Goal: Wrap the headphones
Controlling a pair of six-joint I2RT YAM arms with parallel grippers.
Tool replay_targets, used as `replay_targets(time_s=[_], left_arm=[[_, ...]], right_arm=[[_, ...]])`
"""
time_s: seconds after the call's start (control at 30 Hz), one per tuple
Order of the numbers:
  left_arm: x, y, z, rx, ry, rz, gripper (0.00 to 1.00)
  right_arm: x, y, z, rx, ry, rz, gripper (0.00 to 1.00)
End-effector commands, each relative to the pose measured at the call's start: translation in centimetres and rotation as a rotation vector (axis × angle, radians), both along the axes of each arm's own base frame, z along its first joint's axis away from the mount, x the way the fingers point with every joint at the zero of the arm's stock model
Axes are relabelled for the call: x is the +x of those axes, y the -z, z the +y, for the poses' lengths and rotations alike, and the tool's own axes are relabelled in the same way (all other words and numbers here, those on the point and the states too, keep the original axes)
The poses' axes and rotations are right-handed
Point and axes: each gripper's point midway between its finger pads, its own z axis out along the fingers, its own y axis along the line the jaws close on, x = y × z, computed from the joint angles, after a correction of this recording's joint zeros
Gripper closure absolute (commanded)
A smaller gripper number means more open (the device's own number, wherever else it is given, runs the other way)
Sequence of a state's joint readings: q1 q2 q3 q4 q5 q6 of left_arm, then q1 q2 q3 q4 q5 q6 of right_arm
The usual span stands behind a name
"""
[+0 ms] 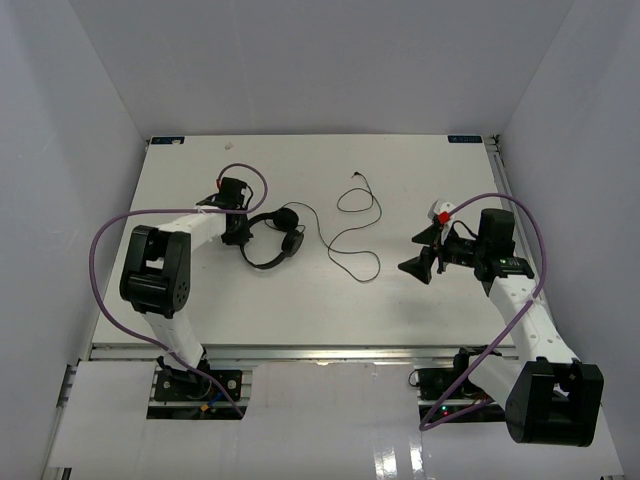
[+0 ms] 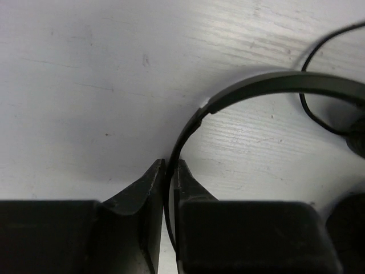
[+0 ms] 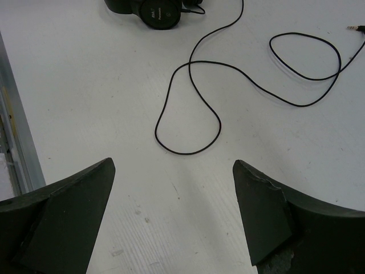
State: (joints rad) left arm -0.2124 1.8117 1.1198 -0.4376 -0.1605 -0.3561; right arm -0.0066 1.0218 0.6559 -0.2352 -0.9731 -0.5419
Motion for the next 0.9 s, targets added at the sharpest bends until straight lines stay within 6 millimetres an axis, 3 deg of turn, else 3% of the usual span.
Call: replay_targets(time_s=[0.0, 0.13, 0.27, 0.37, 0.43, 0.5, 0.57, 0.7, 0.87], left_arm=[[-4.1, 3.8, 0.4, 0.020, 0.008, 0.170, 0.87], [-3.2, 1.5, -1.3, -0.068, 0.040, 0.104, 0.99], [-2.9, -2.3, -3.9, -0.204, 0.119, 0.022, 1.00], [-3.0, -7.2, -5.5, -0.280, 0.205, -0.095, 1.00], [-3.7, -9.6, -6.9, -0.327, 0.262, -0.142, 1.00], [-4.7, -11.6, -8.3, -0.373, 0.316, -0.175, 1.00], [-5.7, -13.4, -9.4, -0.401, 0.354, -0.207, 1.00], [-7.4, -16.5, -10.2, -0.435, 0.398, -0.265, 1.00], [-9.0, -20.6, -10.6, -0.470, 0.436, -0.320, 1.00]], right_arm=[[-0.1, -0.6, 0.0, 0.017, -0.011, -0.025, 0.10], [-0.5, -0.4, 0.1, 0.016, -0.029, -0.027, 0.10], [-2.6, -0.5, 1.2, 0.014, -0.186, -0.082, 0.10], [-2.8, 0.5, 3.1, -0.103, -0.293, -0.162, 0.10], [-1.5, 1.0, 3.8, -0.226, -0.290, -0.247, 0.10], [0.1, 0.3, 5.2, -0.259, -0.279, -0.351, 0.10], [2.3, -1.8, 6.8, -0.210, -0.204, -0.428, 0.10], [5.1, -5.5, 9.0, -0.043, -0.126, -0.410, 0.10], [5.6, -7.4, 11.6, 0.073, -0.231, -0.382, 0.10]])
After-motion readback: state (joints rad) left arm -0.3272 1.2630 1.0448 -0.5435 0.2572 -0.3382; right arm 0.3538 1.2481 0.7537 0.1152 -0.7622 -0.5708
